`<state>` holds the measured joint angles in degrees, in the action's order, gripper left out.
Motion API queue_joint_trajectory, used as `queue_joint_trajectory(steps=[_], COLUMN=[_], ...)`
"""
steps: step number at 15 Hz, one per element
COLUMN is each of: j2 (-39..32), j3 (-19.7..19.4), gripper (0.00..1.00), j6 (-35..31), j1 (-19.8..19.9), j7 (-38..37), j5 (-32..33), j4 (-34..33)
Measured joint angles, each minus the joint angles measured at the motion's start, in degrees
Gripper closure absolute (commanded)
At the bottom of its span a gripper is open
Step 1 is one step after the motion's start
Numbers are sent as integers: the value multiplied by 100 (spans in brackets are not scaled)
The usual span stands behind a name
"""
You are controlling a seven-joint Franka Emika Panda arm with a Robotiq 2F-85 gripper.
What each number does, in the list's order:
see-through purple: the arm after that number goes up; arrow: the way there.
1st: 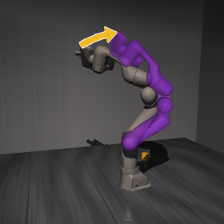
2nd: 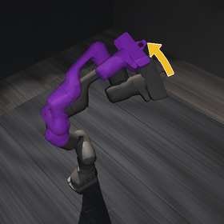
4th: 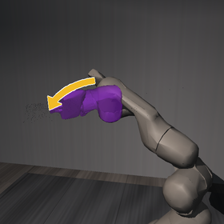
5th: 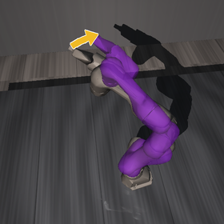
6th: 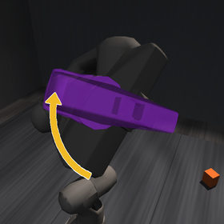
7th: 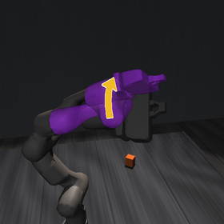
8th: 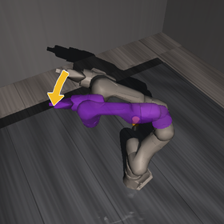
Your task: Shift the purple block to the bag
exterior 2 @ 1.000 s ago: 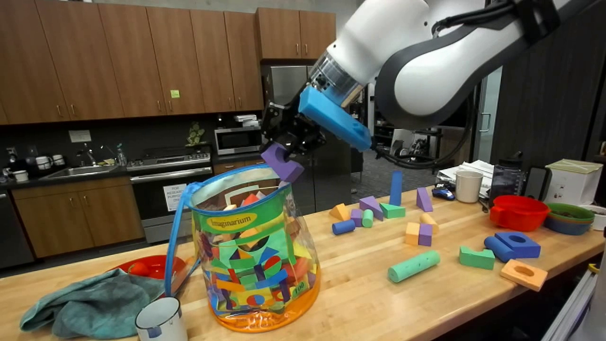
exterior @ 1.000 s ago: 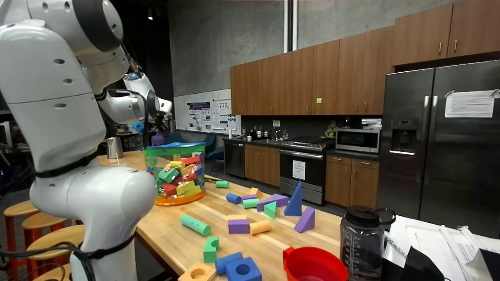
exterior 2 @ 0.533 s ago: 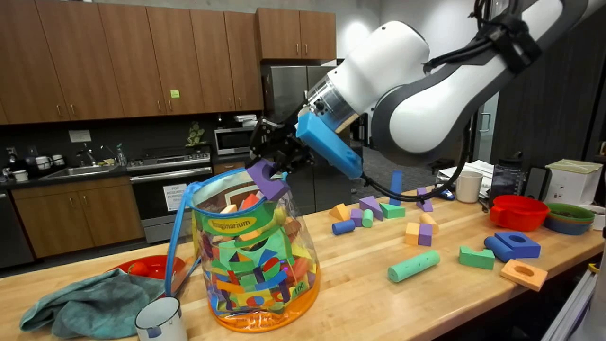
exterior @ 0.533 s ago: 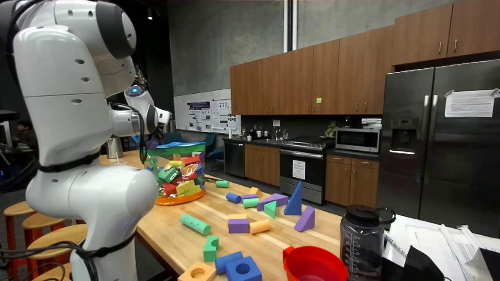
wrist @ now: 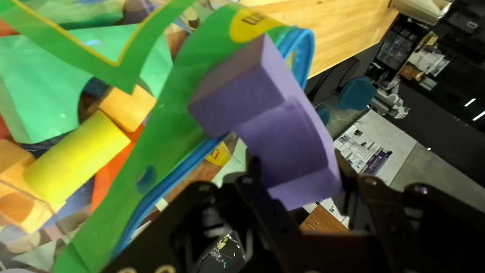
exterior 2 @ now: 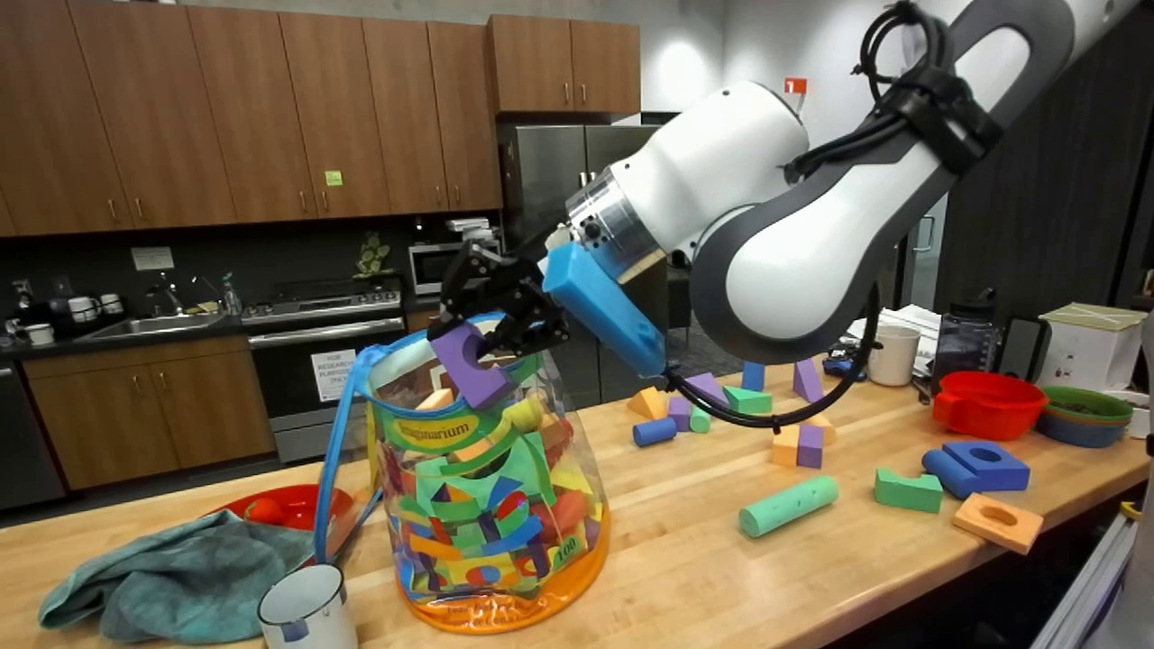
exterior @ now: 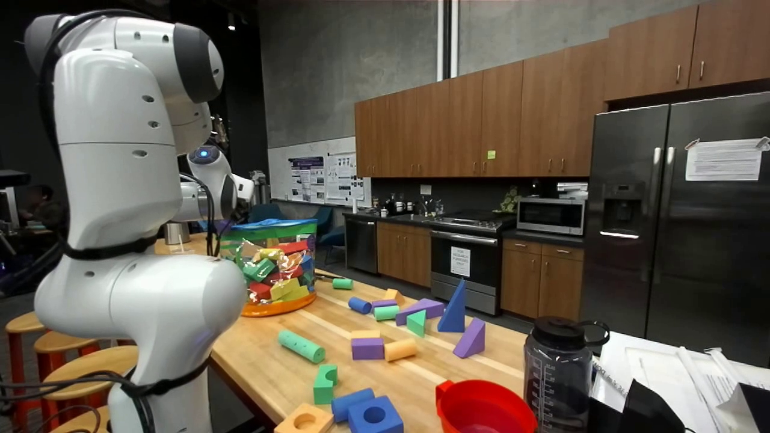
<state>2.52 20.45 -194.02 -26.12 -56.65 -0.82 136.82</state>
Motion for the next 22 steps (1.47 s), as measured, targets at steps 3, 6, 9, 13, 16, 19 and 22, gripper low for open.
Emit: queue_joint_trajectory(steps=[3, 6, 9, 13, 16, 19, 22], j2=[48, 92, 92, 42, -35, -120, -149], j3=[-19, -140, -387, -699, -798, -811, -811], gripper=[81, 81, 81, 74, 26, 7, 0], j6=[-192, -430, -422, -404, -366, -331, -273], j1=[-79, -98, -37, 184, 414, 570, 596], j7=[-253, -513, -574, -549, -323, -85, -8], j5=[225, 505, 624, 626, 517, 334, 254], j4=[-182, -300, -487, -647, -655, -644, -632])
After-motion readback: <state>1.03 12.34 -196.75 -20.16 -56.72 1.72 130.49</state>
